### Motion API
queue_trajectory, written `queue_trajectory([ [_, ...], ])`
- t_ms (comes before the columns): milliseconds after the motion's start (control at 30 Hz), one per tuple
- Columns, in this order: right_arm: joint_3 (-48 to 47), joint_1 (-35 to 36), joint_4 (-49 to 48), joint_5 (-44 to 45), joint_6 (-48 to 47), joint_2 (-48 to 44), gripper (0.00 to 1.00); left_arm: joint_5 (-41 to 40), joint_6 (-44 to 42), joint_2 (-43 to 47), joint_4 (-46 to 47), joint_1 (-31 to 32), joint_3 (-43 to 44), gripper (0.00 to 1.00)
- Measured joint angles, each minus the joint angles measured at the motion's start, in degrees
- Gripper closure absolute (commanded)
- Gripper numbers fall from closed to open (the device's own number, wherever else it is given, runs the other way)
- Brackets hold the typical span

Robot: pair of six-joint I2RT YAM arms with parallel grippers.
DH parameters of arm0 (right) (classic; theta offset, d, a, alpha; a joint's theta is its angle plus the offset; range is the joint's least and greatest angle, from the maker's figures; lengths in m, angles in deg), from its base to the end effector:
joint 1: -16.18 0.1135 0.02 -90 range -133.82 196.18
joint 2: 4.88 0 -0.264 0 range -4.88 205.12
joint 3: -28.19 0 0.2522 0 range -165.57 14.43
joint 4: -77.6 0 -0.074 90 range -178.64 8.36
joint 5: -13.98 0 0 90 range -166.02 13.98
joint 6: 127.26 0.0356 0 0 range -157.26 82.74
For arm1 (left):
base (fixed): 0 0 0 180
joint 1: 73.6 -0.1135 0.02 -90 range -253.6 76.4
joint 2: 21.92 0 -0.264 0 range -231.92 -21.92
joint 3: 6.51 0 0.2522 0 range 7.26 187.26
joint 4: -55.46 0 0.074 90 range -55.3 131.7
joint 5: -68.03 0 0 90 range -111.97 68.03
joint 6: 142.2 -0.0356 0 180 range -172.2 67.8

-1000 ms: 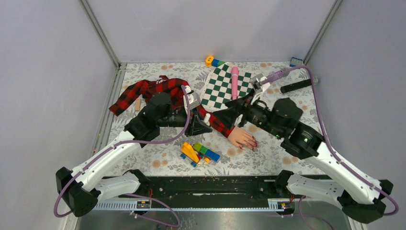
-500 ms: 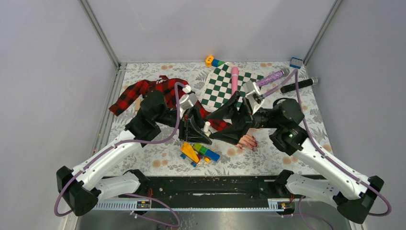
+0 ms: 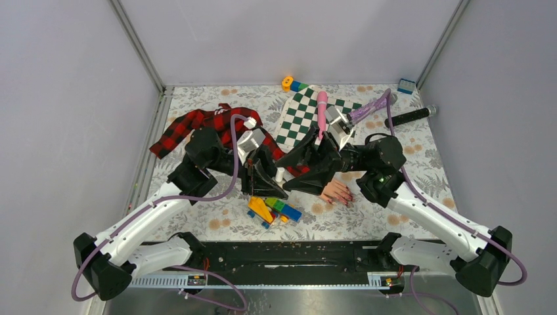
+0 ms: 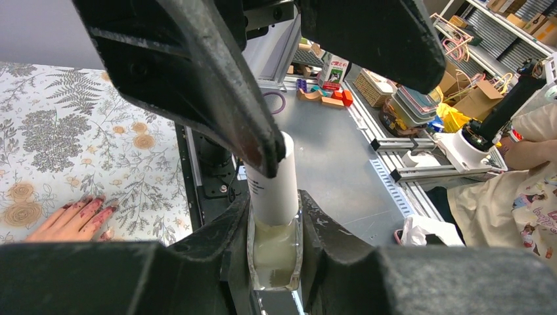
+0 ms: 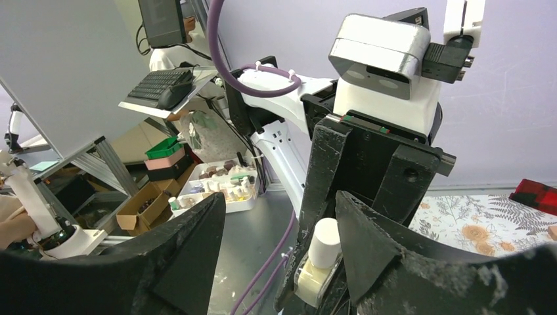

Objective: Paint the nails
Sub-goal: Screw the nail polish bottle.

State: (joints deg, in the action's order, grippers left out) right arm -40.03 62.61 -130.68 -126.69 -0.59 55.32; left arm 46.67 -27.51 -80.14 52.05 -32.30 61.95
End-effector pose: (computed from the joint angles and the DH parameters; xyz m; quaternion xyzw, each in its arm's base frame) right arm 0.1292 0.1757 0.4349 -0.4151 0.3743 0.6795 0.4753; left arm 0.1400 -0.1671 0.3931 0.4965 0.4815 -0.6503 0.3143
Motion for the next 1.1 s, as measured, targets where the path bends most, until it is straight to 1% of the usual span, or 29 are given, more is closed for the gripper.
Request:
queue_trajectory([
  [233, 0.0, 0.0, -0.4, 0.1, 0.0, 1.4, 0.31, 0.0, -0.3, 0.0, -0.6, 0.0, 0.0, 1.0],
  [300, 0.0, 0.0, 0.2, 0.1, -0.2, 1.7, 0.32, 0.0, -0.7, 0.0, -1.0, 0.0, 0.0, 1.0],
  [367, 0.0, 0.0, 0.7, 0.0, -0.4, 2.0, 0.4, -0.1, -1.0, 0.0, -1.4, 0.0, 0.0, 1.0],
  [467, 0.0, 0.0, 1.2, -0.1, -0.7, 2.7, 0.47, -0.3, -1.6, 0.0, -2.0, 0.0, 0.0, 1.0],
  [600, 0.0, 0.0, 2.8, -0.5, -0.9, 3.1, 0.58, -0.6, -2.4, 0.0, -3.1, 0.0, 0.0, 1.0],
  [800, 0.0, 0.0, 6.0, -0.9, -2.6, 3.1, 0.71, -1.2, -2.9, 0.0, -3.4, 0.1, 0.0, 1.0],
  [867, 0.0, -0.1, 7.1, -0.8, -3.5, 3.1, 0.79, -1.4, -2.9, 0.1, -3.4, 0.1, 0.0, 1.0],
  [967, -0.1, -0.1, 8.3, 0.0, -4.7, 3.0, 0.97, -2.4, -2.9, 0.5, -4.2, 0.0, 0.0, 1.0],
  [1000, -0.1, -0.1, 8.9, 0.2, -5.1, 2.8, 1.0, -3.0, -3.0, 0.5, -4.5, 0.0, 0.0, 1.0],
  [1100, -0.5, -0.3, 11.5, 0.9, -6.9, 2.5, 1.0, -4.8, -4.1, 0.8, -6.1, 0.0, 0.0, 1.0],
])
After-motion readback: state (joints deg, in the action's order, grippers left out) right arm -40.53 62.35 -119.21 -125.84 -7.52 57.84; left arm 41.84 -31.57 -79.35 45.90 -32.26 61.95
